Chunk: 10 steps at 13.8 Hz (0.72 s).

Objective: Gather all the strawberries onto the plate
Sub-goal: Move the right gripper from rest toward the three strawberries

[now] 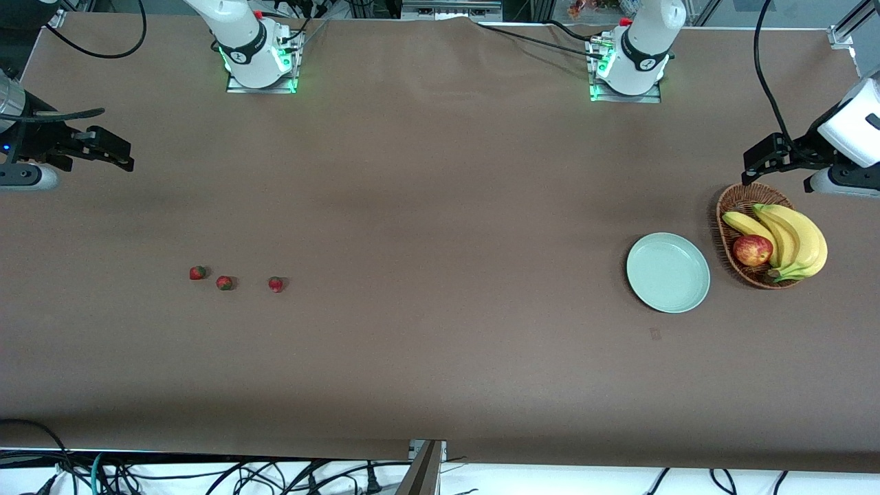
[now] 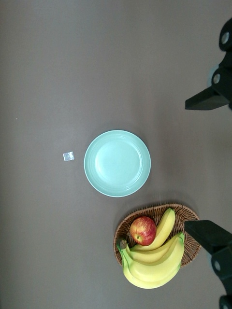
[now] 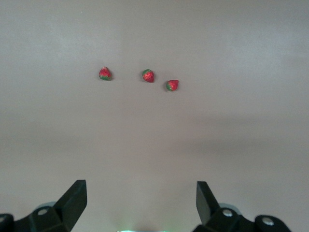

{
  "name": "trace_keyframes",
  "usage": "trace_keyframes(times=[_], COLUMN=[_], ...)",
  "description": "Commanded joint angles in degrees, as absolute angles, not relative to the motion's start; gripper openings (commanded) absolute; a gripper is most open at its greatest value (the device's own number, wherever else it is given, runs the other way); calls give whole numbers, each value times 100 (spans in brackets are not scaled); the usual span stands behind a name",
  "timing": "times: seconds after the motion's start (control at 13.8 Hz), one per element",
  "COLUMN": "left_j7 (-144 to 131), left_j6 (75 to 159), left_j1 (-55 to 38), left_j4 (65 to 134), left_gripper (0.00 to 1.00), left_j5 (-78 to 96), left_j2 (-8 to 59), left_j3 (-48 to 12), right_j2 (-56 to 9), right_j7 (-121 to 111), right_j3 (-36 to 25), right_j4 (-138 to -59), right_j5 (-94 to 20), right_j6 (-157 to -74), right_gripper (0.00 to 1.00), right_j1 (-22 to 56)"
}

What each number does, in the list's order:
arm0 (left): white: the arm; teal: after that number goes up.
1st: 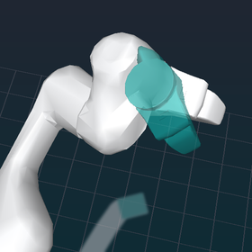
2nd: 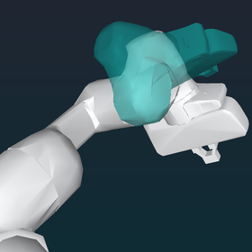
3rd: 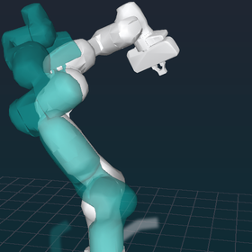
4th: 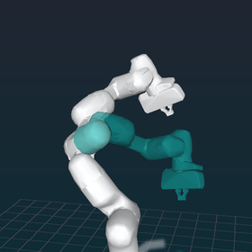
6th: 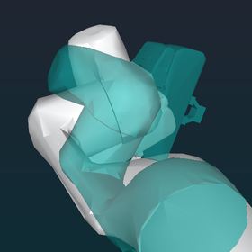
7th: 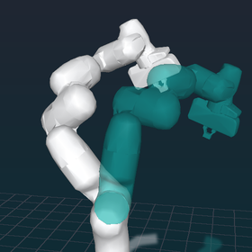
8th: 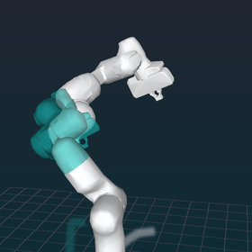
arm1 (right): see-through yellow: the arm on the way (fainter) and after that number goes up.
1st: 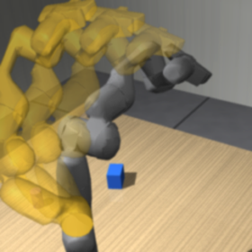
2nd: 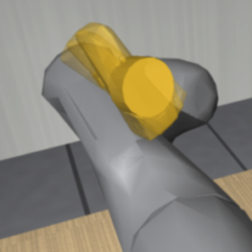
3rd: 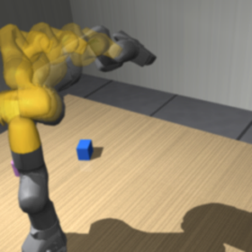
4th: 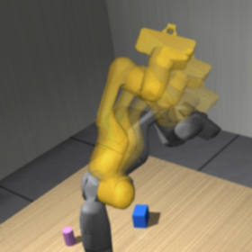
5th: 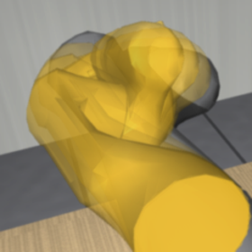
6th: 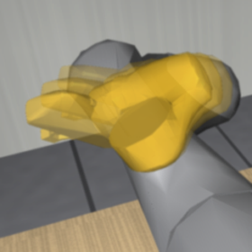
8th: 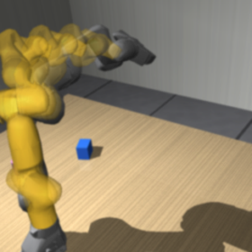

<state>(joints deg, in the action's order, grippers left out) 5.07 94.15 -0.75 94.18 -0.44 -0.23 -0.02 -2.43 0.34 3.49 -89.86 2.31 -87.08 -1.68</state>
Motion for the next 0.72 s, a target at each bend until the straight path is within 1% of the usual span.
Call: trace_keyframes(times=[0.0,0.14,0.65], left_j7=[448,440,448], left_j6=[9281,9281,9281], left_j1=[-123,-123,-62], left_j4=[9229,9220,9220], left_gripper=[100,100,100], left_j5=[-184,-193,-185], left_j2=[61,62,62], left_j3=[-78,-219,-220], right_j2=[-316,-316,-316], right_j7=[53,61,62], right_j3=[396,396,396], right_j4=[-8807,-8807,-8807], right_j5=[132,132,123], right_j6=[-8613,-8622,-8648], right_gripper=[100,100,100], right_j1=[-246,-246,-237])
